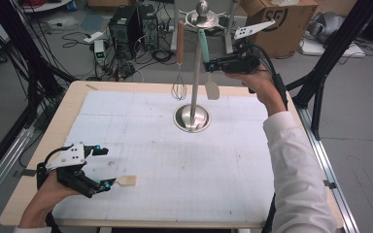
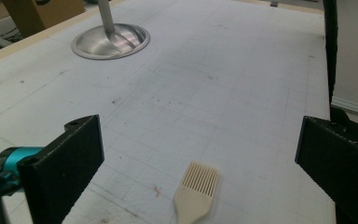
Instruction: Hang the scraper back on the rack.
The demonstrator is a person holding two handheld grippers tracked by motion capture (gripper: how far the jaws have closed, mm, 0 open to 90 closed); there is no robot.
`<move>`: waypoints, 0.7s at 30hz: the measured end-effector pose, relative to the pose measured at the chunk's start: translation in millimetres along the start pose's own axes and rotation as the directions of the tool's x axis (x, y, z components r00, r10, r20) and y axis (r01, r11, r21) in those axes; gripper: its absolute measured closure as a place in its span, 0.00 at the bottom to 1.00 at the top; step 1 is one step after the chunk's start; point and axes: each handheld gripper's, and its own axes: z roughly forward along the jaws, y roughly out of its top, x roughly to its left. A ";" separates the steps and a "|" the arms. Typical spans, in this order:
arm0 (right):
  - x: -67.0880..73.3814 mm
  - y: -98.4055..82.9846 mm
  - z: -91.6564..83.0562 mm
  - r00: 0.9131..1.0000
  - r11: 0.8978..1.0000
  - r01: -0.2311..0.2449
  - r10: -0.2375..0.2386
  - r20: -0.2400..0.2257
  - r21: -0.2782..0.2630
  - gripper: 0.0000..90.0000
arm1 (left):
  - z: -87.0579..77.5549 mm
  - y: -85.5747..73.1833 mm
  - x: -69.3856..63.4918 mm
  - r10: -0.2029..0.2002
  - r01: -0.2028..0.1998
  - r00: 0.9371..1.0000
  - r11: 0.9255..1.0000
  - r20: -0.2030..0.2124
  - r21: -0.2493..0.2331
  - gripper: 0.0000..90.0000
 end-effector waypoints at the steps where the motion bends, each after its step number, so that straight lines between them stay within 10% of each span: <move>1: 0.5 0.1 -0.3 1.000 1.000 -0.001 0.001 0.008 0.003 0.93 | -0.1 -0.4 -0.2 0.000 0.000 1.000 1.000 0.000 0.000 0.02; 7: 4.3 -0.2 -2.1 0.999 1.000 0.011 -0.012 0.045 0.009 0.62 | -0.9 -0.6 -0.2 0.002 -0.002 1.000 1.000 0.009 -0.007 0.02; 13: 7.0 -3.6 -7.4 0.995 1.000 -0.013 0.012 0.100 0.014 0.01 | -0.8 -0.5 -1.1 0.005 -0.005 1.000 1.000 0.011 -0.010 0.02; 21: 12.9 0.5 -25.8 0.993 0.999 0.043 -0.047 0.110 0.033 0.00 | -2.3 1.1 -1.6 0.011 -0.011 1.000 1.000 0.007 -0.010 0.02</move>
